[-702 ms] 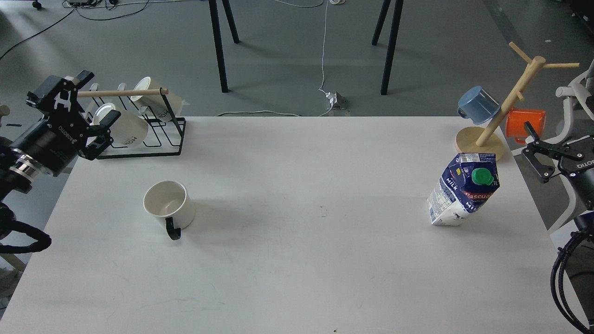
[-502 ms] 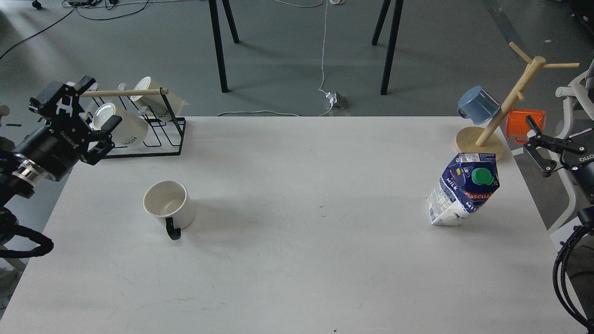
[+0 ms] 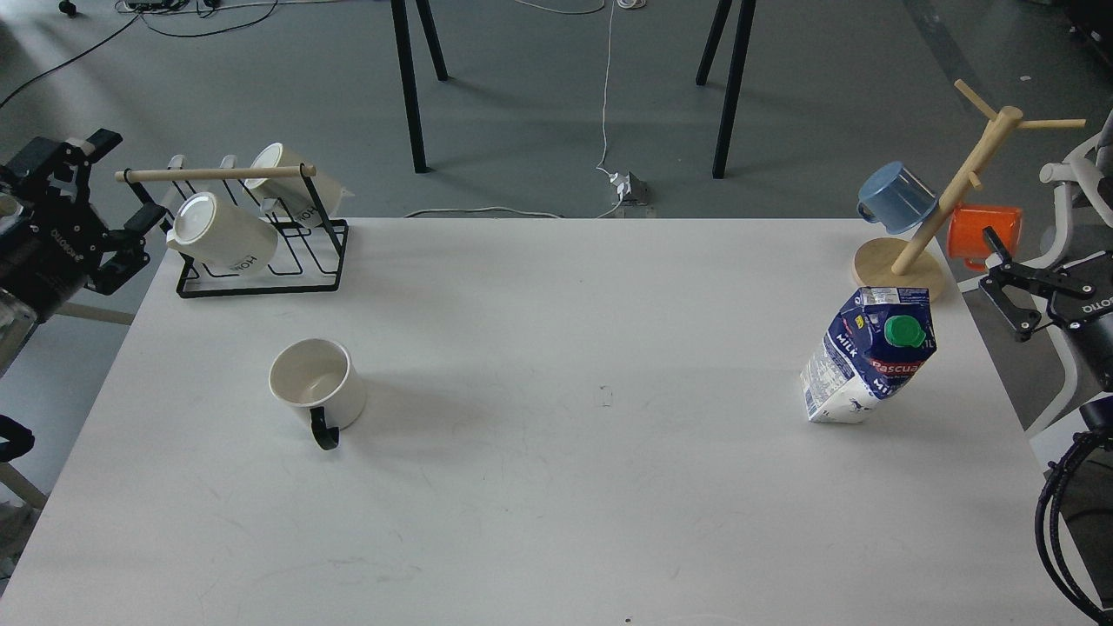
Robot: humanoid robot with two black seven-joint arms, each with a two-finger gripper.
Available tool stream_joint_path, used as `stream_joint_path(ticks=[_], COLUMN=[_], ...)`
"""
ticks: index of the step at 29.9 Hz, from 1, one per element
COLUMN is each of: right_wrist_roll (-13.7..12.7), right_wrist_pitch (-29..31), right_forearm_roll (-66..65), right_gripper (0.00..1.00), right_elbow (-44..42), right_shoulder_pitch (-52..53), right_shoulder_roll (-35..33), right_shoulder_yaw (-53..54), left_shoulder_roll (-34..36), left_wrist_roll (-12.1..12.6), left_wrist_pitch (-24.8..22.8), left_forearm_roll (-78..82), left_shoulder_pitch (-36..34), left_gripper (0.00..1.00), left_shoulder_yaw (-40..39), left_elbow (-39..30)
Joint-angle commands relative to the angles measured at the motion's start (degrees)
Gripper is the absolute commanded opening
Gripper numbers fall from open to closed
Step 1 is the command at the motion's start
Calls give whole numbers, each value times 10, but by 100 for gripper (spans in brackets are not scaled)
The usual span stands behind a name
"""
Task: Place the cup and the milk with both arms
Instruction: 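Move the left gripper down toward the white mug's rim, then grasp the white mug by its rim with the left gripper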
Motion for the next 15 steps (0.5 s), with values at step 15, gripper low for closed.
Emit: stream_joint_path(ticks=[15], right_wrist_roll=[1], right_wrist_pitch=[0], right_forearm_roll=[0], right_gripper=[99], right_elbow=[-1], right_shoulder_pitch=[-10], right_shoulder_roll=[4], right_shoulder_yaw=[-14], left_shoulder_roll=[-61], left_wrist_roll=[0], left_wrist_pitch=[138], left_forearm_roll=[591], left_shoulder_pitch=[-5], left_gripper=[99], left_shoulder_yaw=[74], left_elbow=[-59])
